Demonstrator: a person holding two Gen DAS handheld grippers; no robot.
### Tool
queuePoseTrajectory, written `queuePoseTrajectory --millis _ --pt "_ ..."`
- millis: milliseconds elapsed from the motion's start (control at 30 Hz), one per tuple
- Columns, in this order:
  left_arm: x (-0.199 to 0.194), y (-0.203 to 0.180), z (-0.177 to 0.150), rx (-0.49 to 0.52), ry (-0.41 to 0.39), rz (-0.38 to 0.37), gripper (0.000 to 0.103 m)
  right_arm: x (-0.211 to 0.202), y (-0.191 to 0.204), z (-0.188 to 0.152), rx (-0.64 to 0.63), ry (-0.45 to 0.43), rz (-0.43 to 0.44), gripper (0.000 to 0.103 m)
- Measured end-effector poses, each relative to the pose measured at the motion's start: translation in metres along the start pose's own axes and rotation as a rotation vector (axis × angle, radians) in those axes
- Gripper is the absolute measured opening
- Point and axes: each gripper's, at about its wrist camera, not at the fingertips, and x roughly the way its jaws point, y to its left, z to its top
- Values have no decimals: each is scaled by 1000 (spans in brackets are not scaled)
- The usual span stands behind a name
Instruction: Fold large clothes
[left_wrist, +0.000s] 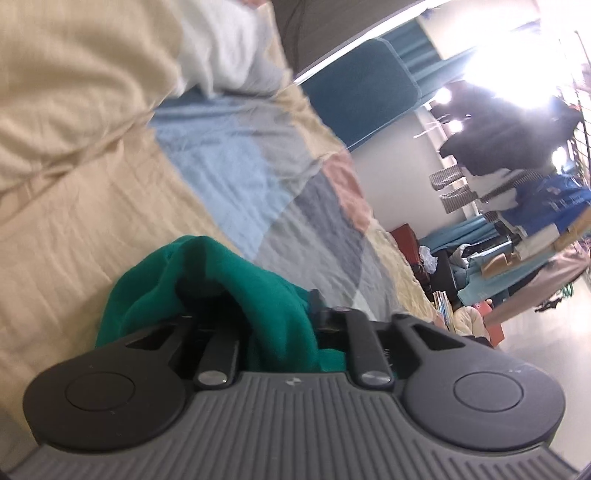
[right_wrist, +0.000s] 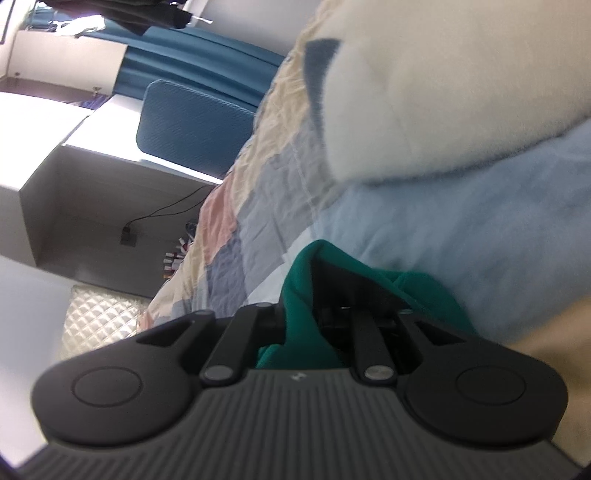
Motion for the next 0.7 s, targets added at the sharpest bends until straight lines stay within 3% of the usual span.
queuePoseTrajectory --millis 33,67,100,267,400,533,700 --pt "-9 -5 -4 11 -14 -2 52 -8 6 -3 -17 -4 9 38" --pt "-20 -10 -10 18 -37 -3 61 -18 12 -6 -40 -10 21 59" --pt "-31 -15 -16 31 -58 1 62 -27 18 -9 -63 -15 32 73" --pt "-88 -38 -46 84 -164 22 74 -79 45 -31 -209 -31 26 74" --pt "-124 -51 -70 145 -217 56 75 -118 51 -51 -274 -18 47 74" --pt "-139 -61 -92 200 -210 81 75 -131 57 -71 -349 4 32 74" --pt "-117 -67 -101 199 -150 140 75 -111 59 -79 -383 46 -30 73"
